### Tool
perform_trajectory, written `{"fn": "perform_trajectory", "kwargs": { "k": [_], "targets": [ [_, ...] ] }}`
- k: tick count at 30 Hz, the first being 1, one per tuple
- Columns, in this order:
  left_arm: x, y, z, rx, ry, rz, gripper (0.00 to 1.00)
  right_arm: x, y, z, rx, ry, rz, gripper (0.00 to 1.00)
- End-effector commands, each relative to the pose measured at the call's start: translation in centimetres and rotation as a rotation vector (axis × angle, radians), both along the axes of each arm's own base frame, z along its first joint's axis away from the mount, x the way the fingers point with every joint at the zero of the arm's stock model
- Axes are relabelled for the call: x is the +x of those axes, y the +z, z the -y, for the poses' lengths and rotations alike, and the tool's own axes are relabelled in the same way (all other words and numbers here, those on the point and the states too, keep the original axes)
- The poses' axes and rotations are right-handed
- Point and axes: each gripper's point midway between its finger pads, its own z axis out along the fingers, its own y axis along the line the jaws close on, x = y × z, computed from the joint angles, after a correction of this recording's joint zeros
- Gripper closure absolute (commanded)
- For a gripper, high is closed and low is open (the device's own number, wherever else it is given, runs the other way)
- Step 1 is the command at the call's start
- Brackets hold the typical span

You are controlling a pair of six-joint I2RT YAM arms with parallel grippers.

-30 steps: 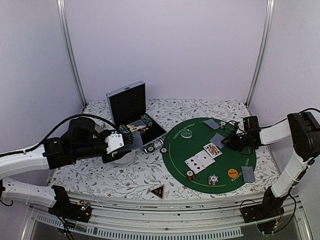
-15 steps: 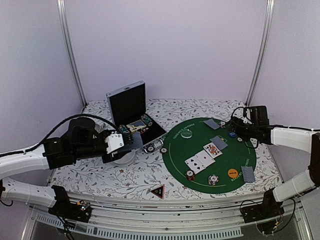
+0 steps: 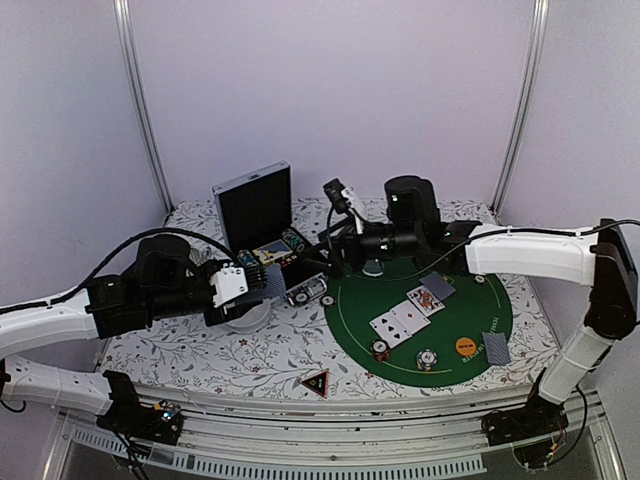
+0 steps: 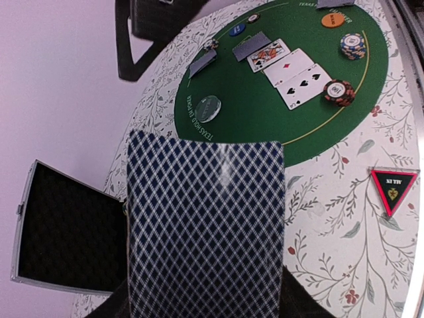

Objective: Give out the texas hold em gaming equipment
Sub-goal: Pick up the poker card from the face-down deck piles, then place the poker card in the community card area.

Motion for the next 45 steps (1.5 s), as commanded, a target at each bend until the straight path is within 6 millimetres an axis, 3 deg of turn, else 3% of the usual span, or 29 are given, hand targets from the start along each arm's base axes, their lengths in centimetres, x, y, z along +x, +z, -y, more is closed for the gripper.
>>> {"fn": "perform_trajectory", "kwargs": {
  "k": [1,5,9,13,19,32,41,45],
  "targets": [
    [0.0,1.1,0.2,-0.034,-0.006,0.035,0.47,-3.4,-0.6,-4.3,0.004,0.199,0.008,0.01],
    [0.0,1.0,0.1,-0.033,-0.005,0.036,0.47,-4.3,-1.6,-6.7,-0.004,0.255,-0.007,0.02],
    [0.0,1.1,0.1,-0.035,-0.007,0.037,0.47,-2.3,-2.8,-7.6,-0.039,0.163,-0.019,0.05],
    [0.0,1.1,0.1,-0.036,-0.007,0.038,0.47,-0.8,-3.8,-7.4,-0.090,0.083,-0.038,0.13],
    [0.0,1.2,0.0,-0.037,-0.003,0.041,0.47,-0.8,-3.8,-6.3,-0.134,0.051,-0.019,0.32],
    [0.2,1.2,-0.1,-0.034,0.009,0.046,0.47,-1.9,-2.0,-5.2,-0.145,0.081,0.007,0.63],
    [0.2,1.2,-0.2,-0.032,0.011,0.048,0.47,-2.5,-0.7,-4.3,-0.156,0.090,0.033,0.94],
    [0.2,1.2,-0.2,-0.031,0.009,0.048,0.47,-2.8,0.0,-3.7,-0.145,0.110,0.038,0.98]
  ]
}}
